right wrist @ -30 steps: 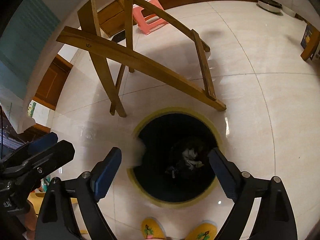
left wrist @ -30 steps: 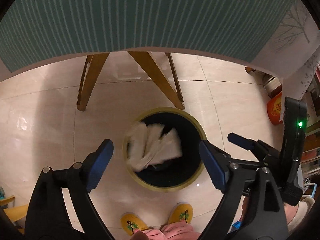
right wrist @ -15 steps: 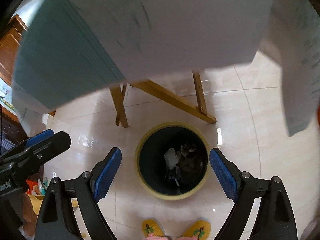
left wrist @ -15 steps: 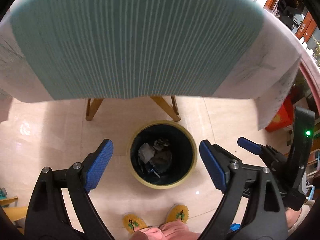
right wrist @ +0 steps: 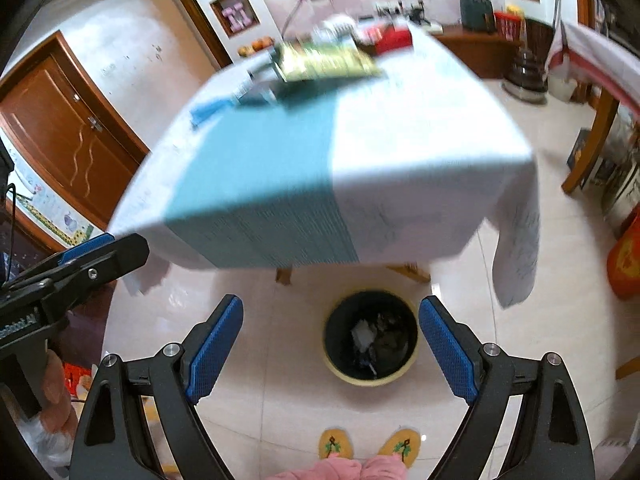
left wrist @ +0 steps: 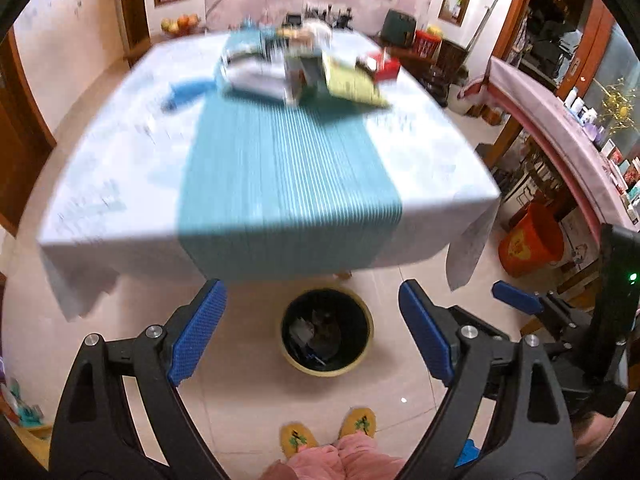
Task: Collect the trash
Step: 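Raise both open tools back up over the table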
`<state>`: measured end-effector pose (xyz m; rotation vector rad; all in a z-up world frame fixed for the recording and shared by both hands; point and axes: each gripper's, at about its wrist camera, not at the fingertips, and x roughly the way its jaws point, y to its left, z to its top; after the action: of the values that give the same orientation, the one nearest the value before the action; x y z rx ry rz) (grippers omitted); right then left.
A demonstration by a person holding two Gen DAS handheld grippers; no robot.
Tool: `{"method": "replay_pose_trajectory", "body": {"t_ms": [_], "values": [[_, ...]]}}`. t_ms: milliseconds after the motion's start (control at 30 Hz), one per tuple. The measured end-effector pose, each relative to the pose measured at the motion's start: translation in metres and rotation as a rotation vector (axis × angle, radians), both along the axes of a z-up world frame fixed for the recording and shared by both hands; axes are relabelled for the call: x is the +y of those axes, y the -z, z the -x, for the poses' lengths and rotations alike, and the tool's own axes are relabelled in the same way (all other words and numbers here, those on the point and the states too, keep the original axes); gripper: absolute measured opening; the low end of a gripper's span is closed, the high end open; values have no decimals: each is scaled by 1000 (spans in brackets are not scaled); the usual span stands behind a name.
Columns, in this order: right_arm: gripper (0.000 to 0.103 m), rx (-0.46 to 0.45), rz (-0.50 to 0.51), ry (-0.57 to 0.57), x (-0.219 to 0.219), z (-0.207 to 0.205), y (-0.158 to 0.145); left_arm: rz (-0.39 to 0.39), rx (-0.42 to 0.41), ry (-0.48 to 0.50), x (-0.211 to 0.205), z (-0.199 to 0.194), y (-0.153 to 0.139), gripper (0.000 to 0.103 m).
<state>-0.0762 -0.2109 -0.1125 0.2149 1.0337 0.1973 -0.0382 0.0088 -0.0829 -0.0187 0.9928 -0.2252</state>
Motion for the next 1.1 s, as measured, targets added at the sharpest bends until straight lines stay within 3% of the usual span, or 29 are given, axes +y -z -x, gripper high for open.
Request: {"method": "replay_pose_trajectory", "body": {"t_ms": [233,467,667,1100], "values": [[91,-137,64,13,32,-1,-107,15,-92,3,35,-3,-104,86],[91,-256,165,-29,75,-10,-173,3,-160,-15,72,-13,-158,86],[91,-296,219,-42,97,-25,-179,-13,-199,-23,95,-26,-164,86],[91,-295,344,-54,99,-89,-141,22,-122,-62,110,-77,-142,86]]}}
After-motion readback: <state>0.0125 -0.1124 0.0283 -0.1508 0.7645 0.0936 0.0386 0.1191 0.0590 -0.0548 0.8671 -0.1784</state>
